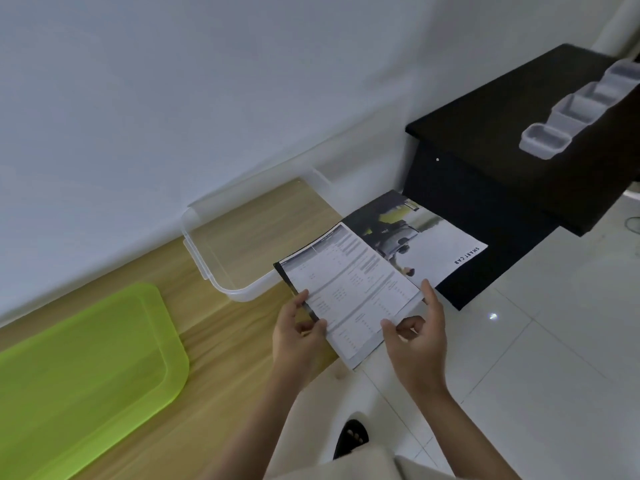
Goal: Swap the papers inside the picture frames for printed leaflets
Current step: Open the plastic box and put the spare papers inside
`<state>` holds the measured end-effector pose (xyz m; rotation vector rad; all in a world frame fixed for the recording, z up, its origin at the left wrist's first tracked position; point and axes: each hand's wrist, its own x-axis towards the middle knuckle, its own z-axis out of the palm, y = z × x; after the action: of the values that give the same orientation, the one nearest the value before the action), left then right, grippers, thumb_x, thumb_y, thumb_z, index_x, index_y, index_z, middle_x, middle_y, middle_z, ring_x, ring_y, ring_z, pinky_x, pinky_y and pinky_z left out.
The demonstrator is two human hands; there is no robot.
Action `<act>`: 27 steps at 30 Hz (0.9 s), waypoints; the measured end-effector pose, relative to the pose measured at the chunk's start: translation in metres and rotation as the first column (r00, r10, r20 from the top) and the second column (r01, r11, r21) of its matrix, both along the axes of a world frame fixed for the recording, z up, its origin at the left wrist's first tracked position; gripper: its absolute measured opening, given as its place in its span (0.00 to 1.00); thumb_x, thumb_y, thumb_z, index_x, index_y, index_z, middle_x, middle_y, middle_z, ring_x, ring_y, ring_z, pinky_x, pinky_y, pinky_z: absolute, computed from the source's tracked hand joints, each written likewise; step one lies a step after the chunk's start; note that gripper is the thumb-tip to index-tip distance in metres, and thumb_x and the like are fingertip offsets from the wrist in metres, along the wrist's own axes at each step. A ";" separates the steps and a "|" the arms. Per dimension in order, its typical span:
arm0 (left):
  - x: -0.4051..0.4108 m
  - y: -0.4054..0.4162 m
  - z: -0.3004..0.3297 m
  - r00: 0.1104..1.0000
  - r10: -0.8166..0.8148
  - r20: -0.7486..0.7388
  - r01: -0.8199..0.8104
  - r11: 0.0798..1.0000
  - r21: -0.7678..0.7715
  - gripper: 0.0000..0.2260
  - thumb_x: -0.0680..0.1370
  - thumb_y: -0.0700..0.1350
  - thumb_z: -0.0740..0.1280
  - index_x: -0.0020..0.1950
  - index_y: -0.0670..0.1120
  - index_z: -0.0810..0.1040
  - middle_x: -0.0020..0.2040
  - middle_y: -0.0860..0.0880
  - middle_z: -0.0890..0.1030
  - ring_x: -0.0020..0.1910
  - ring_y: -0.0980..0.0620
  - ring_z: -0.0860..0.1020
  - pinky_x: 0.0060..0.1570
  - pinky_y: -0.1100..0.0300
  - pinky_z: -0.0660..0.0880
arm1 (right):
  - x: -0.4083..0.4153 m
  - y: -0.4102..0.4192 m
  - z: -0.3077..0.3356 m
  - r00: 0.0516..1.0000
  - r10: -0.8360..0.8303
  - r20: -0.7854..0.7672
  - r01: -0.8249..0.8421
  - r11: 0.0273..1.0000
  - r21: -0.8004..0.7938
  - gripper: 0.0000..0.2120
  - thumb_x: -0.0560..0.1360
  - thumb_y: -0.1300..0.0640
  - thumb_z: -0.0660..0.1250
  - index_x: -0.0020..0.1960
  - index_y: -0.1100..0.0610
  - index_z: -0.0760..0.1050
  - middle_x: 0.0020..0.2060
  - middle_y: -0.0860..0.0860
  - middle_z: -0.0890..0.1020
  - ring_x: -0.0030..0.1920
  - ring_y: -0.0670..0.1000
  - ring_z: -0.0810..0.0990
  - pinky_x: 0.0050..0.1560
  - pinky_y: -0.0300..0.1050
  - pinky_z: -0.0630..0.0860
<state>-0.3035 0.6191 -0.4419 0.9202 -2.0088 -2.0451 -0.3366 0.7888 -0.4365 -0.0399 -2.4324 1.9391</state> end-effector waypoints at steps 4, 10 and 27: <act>-0.016 -0.009 0.010 0.994 0.089 -0.067 -0.095 0.992 -0.086 0.24 0.72 0.37 0.71 0.66 0.52 0.71 0.57 0.51 0.79 0.44 0.53 0.82 0.38 0.65 0.79 | -0.026 -0.008 0.007 0.998 0.053 -0.014 -0.054 0.998 -0.039 0.40 0.70 0.67 0.72 0.75 0.51 0.56 0.65 0.46 0.69 0.58 0.46 0.77 0.45 0.41 0.81; -0.028 -0.057 0.018 0.965 0.251 -0.068 -0.260 0.948 -0.186 0.22 0.72 0.37 0.71 0.64 0.51 0.73 0.58 0.53 0.78 0.46 0.55 0.82 0.37 0.65 0.78 | -0.052 -0.071 0.006 0.992 0.112 0.055 -0.114 0.993 0.032 0.41 0.70 0.63 0.72 0.75 0.50 0.53 0.64 0.48 0.70 0.57 0.47 0.78 0.47 0.40 0.81; -0.113 -0.204 -0.007 0.957 0.193 0.217 -0.060 0.862 -0.503 0.15 0.73 0.35 0.67 0.59 0.40 0.77 0.62 0.49 0.74 0.42 0.55 0.78 0.40 0.73 0.70 | -0.156 -0.205 -0.013 0.876 0.269 0.402 -0.383 0.893 0.237 0.18 0.71 0.62 0.72 0.57 0.55 0.71 0.45 0.46 0.78 0.48 0.53 0.81 0.35 0.34 0.77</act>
<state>-0.4165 0.4155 -0.4484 1.2072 -2.3593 -1.2861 -0.4923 0.5838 -0.4498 0.0364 -3.1531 1.7572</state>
